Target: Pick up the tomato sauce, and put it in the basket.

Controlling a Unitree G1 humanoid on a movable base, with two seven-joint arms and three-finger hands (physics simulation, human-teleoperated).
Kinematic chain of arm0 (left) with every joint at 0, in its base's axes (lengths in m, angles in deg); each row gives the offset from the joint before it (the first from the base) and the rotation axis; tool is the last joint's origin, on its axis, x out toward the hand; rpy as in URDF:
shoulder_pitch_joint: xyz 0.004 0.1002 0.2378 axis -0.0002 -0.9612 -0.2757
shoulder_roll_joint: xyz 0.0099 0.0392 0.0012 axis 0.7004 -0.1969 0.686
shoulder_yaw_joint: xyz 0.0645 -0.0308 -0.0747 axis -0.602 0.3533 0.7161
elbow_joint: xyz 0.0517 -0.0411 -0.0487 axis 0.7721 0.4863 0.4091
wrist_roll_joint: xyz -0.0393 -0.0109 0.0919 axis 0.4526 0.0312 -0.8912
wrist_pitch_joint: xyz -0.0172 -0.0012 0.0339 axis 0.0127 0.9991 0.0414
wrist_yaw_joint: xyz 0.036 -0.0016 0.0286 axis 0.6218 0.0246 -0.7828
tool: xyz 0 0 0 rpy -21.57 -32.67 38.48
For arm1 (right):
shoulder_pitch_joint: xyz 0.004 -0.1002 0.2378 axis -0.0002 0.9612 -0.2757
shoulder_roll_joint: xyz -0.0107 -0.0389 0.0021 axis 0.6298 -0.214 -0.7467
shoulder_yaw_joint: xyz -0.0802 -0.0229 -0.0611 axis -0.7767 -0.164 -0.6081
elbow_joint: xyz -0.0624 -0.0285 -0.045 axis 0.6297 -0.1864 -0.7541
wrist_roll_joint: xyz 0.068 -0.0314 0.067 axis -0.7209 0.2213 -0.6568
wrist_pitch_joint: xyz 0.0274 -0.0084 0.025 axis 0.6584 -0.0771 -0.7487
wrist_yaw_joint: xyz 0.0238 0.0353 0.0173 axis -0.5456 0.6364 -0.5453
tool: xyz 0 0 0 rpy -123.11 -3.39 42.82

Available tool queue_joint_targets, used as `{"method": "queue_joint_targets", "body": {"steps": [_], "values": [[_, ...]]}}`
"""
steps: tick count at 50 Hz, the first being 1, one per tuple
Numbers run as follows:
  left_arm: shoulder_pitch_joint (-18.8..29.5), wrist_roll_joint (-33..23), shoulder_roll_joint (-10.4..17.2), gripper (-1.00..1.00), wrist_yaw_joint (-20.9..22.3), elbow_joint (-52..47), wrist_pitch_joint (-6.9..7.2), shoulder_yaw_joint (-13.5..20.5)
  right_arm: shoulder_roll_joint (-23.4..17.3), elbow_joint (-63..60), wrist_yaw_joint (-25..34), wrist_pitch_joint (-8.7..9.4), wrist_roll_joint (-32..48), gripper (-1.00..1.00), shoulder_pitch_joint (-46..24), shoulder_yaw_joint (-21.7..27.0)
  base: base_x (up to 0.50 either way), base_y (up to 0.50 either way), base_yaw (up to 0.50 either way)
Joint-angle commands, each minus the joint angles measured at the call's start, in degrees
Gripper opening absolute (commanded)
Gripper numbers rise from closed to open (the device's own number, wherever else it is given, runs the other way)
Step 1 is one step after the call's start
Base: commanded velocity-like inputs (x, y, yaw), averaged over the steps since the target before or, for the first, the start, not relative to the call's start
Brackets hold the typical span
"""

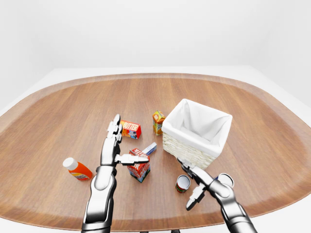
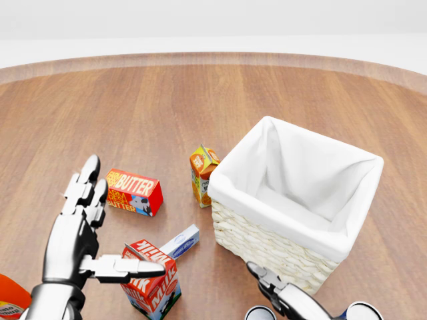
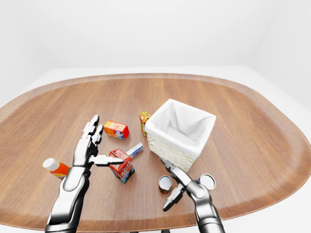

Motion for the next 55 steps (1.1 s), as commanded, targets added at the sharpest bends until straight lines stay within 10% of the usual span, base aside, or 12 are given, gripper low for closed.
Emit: {"method": "queue_joint_targets", "body": {"steps": [1,55], "values": [[0.01,0.00,0.02,0.95,0.03,0.02,0.00,0.02,-0.14,2.82,-1.00,0.00,0.64,1.00,-1.13,-0.19,0.00,0.00,0.00],[-0.35,-0.29,-0.10,0.95,0.14,0.24,0.00,-0.32,-0.43,10.23,-3.28,0.00,1.82,1.00,-4.61,-0.66,0.00,0.00,0.00]]}}
